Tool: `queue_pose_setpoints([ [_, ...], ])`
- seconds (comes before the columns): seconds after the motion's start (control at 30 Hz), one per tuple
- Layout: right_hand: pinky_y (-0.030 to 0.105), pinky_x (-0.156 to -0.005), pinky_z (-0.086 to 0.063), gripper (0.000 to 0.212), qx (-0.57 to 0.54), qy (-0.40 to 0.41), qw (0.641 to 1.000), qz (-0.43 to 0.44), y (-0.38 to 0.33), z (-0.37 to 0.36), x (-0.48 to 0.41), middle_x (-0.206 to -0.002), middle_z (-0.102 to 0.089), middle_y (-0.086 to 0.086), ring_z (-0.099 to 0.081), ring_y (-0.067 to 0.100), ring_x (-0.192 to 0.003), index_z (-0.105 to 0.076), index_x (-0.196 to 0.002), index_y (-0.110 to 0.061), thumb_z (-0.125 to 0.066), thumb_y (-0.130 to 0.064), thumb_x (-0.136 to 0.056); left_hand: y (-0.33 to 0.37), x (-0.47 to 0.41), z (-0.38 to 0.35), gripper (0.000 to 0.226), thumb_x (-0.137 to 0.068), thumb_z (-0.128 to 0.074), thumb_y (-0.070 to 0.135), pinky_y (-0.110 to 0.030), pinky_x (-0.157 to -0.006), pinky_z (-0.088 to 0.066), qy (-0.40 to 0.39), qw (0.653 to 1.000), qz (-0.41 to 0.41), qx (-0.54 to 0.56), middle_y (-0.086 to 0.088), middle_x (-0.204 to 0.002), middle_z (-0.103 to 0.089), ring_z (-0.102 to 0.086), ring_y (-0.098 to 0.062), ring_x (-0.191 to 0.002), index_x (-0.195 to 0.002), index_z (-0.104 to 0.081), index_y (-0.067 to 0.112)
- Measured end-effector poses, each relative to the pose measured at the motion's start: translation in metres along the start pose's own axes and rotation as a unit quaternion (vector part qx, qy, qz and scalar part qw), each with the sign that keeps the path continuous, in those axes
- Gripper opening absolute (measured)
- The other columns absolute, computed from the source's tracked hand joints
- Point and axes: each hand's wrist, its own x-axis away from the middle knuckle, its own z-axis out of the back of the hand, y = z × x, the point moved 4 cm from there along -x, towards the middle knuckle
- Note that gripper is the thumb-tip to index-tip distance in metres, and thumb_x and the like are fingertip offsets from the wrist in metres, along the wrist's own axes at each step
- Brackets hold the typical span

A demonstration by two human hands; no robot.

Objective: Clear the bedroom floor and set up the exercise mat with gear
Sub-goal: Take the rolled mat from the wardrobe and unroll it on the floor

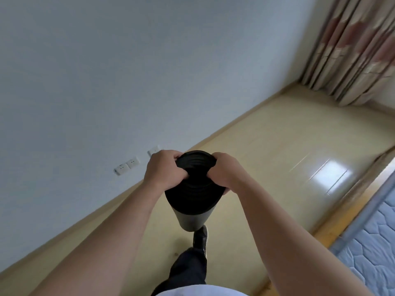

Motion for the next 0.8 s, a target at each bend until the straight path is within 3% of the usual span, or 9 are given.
queue_pose_setpoints([
  [0.13, 0.048, -0.052, -0.063, 0.038, -0.028, 0.036, 0.998, -0.034, 0.004, 0.052, -0.08, -0.096, -0.068, 0.008, -0.072, 0.04, -0.069, -0.061, -0.109, -0.023, -0.047, -0.008, -0.078, 0.032, -0.107, -0.028, 0.039, -0.06, -0.081, 0.021, -0.024, -0.068, -0.054, -0.051, 0.998, -0.045, 0.0, 0.011, -0.081, -0.073, -0.068, -0.014, -0.083, -0.097, -0.078, 0.032],
  [0.33, 0.047, -0.054, -0.063, 0.042, -0.08, 0.11, 0.986, -0.099, 0.026, 0.153, -0.166, -0.1, -0.068, 0.004, -0.073, 0.035, -0.075, -0.061, -0.113, -0.028, -0.048, -0.01, -0.077, 0.127, -0.24, -0.073, 0.046, -0.06, -0.081, 0.018, -0.032, -0.079, -0.06, -0.122, 0.986, -0.111, 0.001, 0.009, -0.087, -0.073, -0.068, -0.017, -0.087, -0.103, -0.078, 0.033],
  [0.57, 0.045, -0.05, -0.062, 0.043, -0.128, 0.177, 0.967, -0.13, 0.085, 0.271, -0.232, -0.096, -0.068, 0.001, -0.071, 0.03, -0.078, -0.064, -0.11, -0.03, -0.049, -0.007, -0.077, 0.243, -0.337, -0.149, 0.042, -0.059, -0.08, 0.017, -0.035, -0.077, -0.061, -0.163, 0.973, -0.165, -0.01, 0.009, -0.082, -0.072, -0.068, -0.017, -0.083, -0.098, -0.076, 0.033],
  [0.7, 0.046, -0.05, -0.062, 0.045, -0.126, 0.186, 0.966, -0.131, 0.132, 0.347, -0.276, -0.097, -0.069, 0.001, -0.072, 0.031, -0.077, -0.064, -0.113, -0.031, -0.048, -0.008, -0.077, 0.314, -0.385, -0.207, 0.04, -0.059, -0.081, 0.017, -0.035, -0.077, -0.061, -0.163, 0.97, -0.178, -0.01, 0.008, -0.082, -0.072, -0.068, -0.017, -0.082, -0.095, -0.076, 0.033],
  [0.8, 0.046, -0.05, -0.062, 0.048, -0.12, 0.173, 0.97, -0.121, 0.17, 0.409, -0.31, -0.097, -0.069, 0.001, -0.071, 0.032, -0.079, -0.063, -0.115, -0.031, -0.047, -0.009, -0.076, 0.367, -0.417, -0.254, 0.046, -0.06, -0.083, 0.017, -0.034, -0.08, -0.061, -0.157, 0.975, -0.159, -0.003, 0.007, -0.087, -0.073, -0.068, -0.018, -0.086, -0.104, -0.077, 0.032],
])
